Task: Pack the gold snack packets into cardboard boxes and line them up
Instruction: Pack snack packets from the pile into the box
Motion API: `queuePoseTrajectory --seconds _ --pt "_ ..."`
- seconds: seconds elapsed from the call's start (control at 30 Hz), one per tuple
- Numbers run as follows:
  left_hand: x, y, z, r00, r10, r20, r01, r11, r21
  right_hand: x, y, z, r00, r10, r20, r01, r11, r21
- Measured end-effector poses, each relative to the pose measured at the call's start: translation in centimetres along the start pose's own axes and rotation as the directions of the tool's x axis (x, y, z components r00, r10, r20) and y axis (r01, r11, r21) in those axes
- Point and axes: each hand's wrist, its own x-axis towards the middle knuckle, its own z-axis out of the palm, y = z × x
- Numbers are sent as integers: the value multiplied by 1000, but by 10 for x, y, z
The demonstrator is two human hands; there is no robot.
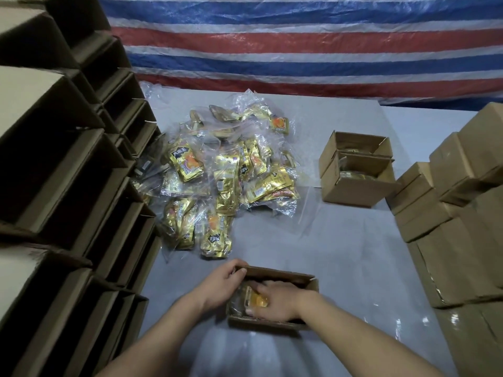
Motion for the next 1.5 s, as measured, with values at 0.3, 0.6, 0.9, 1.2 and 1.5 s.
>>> queuePoseTrajectory --seconds 0.3,0.6,0.9,1.2,1.5 --pt "-1 -2 2 1000 -1 -22 1 999 -39 -15 -6 -14 994 72 -79 -57 982 178" --pt "7 0 21 980 -121 -160 110 991 -78 -45 -11 -13 929 183 -323 -113 968 224" --pt "44 45 82 947 -289 -140 281 957 -75 -79 75 8 600 703 -381 -232 609 758" --pt "130 133 150 962 -273 -26 264 946 -189 -87 206 -39 284 890 -356 -32 380 925" --pt "240 198 177 967 -216 -137 176 950 -259 -52 307 -118 276 867 -415 90 407 909"
